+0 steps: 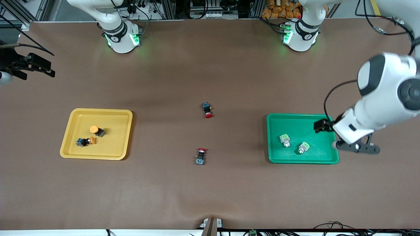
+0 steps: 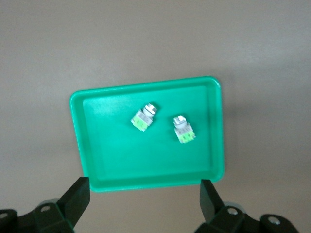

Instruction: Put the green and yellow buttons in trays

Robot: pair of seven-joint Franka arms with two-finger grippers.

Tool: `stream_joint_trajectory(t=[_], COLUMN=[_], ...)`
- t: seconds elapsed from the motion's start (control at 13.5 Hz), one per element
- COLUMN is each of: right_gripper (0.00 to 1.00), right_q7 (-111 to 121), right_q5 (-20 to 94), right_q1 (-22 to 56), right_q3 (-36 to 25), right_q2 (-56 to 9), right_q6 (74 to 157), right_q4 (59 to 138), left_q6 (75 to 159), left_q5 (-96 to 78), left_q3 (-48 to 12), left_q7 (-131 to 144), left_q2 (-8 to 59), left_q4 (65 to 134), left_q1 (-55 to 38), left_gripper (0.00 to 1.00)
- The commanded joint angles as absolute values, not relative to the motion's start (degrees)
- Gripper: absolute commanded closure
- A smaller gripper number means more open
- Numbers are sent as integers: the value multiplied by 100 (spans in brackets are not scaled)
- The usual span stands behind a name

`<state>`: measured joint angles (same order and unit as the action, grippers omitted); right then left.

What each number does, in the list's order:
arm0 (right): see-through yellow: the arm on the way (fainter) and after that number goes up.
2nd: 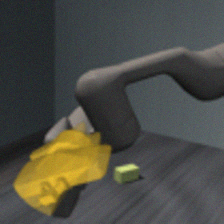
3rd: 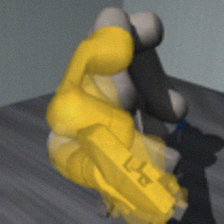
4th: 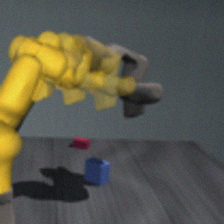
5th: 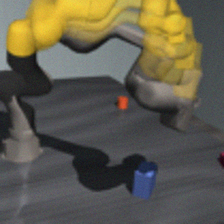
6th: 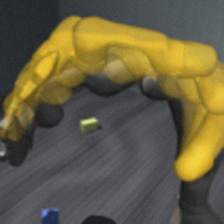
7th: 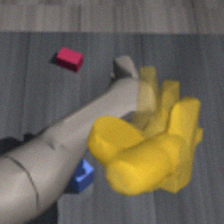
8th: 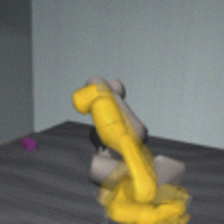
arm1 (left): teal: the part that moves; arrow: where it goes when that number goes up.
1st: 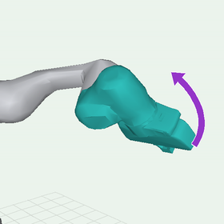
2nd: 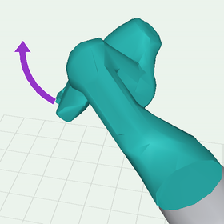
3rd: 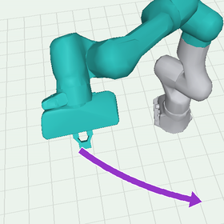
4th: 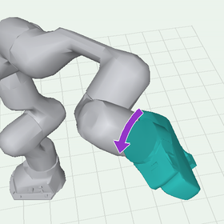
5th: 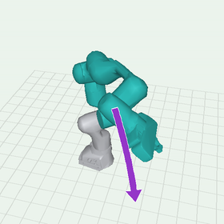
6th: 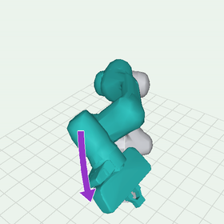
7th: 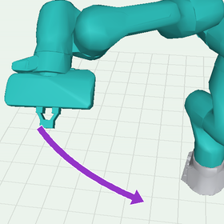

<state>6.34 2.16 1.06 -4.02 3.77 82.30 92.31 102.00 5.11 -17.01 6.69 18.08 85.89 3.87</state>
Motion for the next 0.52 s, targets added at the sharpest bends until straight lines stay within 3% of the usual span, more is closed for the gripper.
stream_joint_trajectory(t=[0.0,0.15,0.44], right_gripper=[0,0,0], right_q7=[624,633,633], right_q5=[237,237,237], right_q1=[-35,-131,-176], right_q3=[-360,-360,-352], right_q2=[448,448,457], right_q6=[8139,8112,8104], right_q4=[9220,9220,9237], left_q6=[9652,9309,8763], left_q5=[273,264,264], left_q3=[-1293,-1222,-449], left_q7=[1097,1370,1424], left_q2=[1083,723,133], left_q4=[8710,8710,8754], left_q1=[-17,-123,-774], left_gripper=[0,0,0])
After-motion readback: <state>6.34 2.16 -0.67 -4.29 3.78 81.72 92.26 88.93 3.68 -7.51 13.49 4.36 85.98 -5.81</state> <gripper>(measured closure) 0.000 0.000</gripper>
